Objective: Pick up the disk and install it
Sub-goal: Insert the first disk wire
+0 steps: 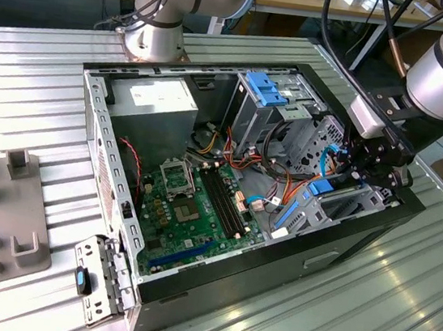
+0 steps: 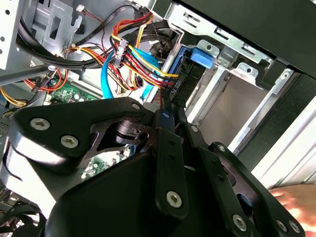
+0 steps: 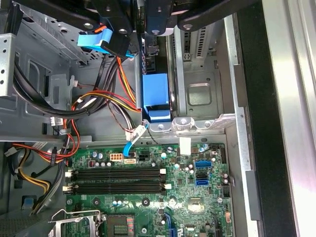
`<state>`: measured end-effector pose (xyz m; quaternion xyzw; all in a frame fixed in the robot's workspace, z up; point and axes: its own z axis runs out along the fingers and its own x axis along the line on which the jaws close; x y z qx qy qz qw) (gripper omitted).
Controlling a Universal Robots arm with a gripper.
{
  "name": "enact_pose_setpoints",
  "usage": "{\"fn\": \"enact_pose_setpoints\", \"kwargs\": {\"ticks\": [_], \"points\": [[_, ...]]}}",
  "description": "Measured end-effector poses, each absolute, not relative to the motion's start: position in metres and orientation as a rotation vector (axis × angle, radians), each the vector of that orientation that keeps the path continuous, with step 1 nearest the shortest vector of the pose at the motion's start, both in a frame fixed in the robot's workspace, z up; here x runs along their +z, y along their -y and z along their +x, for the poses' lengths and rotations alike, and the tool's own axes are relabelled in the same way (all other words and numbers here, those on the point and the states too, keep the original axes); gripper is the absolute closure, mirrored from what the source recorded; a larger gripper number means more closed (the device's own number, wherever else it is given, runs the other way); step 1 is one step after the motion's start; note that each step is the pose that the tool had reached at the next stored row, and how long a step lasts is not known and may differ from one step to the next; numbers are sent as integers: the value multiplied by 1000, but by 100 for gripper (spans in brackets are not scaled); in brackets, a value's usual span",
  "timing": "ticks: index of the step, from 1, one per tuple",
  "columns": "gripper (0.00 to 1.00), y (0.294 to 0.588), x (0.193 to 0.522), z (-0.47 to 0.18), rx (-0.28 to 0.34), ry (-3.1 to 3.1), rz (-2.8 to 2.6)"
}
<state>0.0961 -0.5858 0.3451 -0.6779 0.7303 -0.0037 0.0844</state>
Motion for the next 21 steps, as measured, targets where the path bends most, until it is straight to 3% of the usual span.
{"fn": "enact_pose_setpoints", "kwargs": {"ticks": [21], "points": [[84,586,347,100,7,-2212,-2013]]}}
